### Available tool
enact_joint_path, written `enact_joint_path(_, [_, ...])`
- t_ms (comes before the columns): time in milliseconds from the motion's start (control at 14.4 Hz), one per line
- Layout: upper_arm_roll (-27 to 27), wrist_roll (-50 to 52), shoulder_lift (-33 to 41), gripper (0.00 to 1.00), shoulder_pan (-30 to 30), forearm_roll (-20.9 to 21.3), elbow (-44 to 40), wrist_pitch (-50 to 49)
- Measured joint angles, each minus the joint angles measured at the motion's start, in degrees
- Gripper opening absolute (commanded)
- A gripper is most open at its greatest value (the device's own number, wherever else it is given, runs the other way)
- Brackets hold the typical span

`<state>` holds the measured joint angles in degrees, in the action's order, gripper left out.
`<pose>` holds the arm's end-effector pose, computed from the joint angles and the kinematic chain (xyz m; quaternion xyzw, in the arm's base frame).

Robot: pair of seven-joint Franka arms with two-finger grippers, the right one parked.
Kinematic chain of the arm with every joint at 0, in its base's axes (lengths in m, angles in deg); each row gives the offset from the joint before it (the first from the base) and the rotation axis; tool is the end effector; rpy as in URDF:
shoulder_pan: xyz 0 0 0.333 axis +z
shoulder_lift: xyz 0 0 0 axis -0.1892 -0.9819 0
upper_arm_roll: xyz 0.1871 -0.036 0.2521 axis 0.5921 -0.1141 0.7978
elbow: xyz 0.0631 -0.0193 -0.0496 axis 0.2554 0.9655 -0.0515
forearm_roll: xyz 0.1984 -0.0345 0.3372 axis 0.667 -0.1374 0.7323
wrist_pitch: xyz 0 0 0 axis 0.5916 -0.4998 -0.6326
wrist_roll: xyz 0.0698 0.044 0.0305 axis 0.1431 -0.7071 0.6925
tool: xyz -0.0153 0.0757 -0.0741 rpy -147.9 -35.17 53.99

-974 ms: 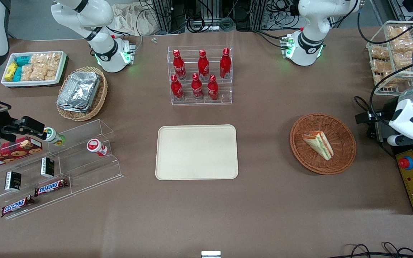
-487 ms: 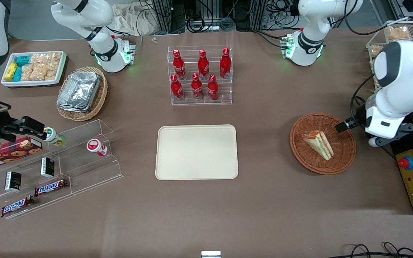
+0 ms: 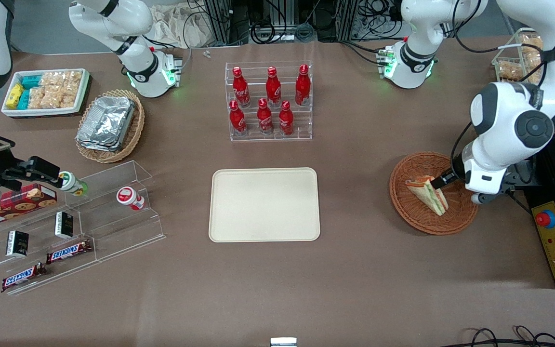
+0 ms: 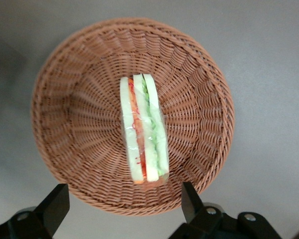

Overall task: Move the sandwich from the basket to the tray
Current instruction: 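Lower the open left gripper around the upright sandwich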

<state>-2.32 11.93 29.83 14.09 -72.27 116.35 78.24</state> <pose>0.5464 -0.0375 0.3411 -0.9602 -0.2748 0.0474 0.0114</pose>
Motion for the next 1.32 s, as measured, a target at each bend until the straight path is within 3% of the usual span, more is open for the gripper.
enact_joint_path(626, [-0.01, 5.78, -5.36, 0.98, -0.02, -0.61, 2.37, 8.57])
enact_joint_path(835, [-0.15, 6.3, -5.74, 0.89, -0.37, -0.62, 2.89, 9.03])
enact_joint_path(974, [-0.15, 6.5, -5.82, 0.74, -0.56, -0.64, 3.48, 9.34])
enact_joint_path(1043, [-0.15, 6.59, -5.84, 0.62, -0.57, -0.65, 3.6, 9.42])
enact_joint_path(1322, [-0.12, 6.8, -5.91, 0.0, -0.57, -0.65, 3.63, 9.44])
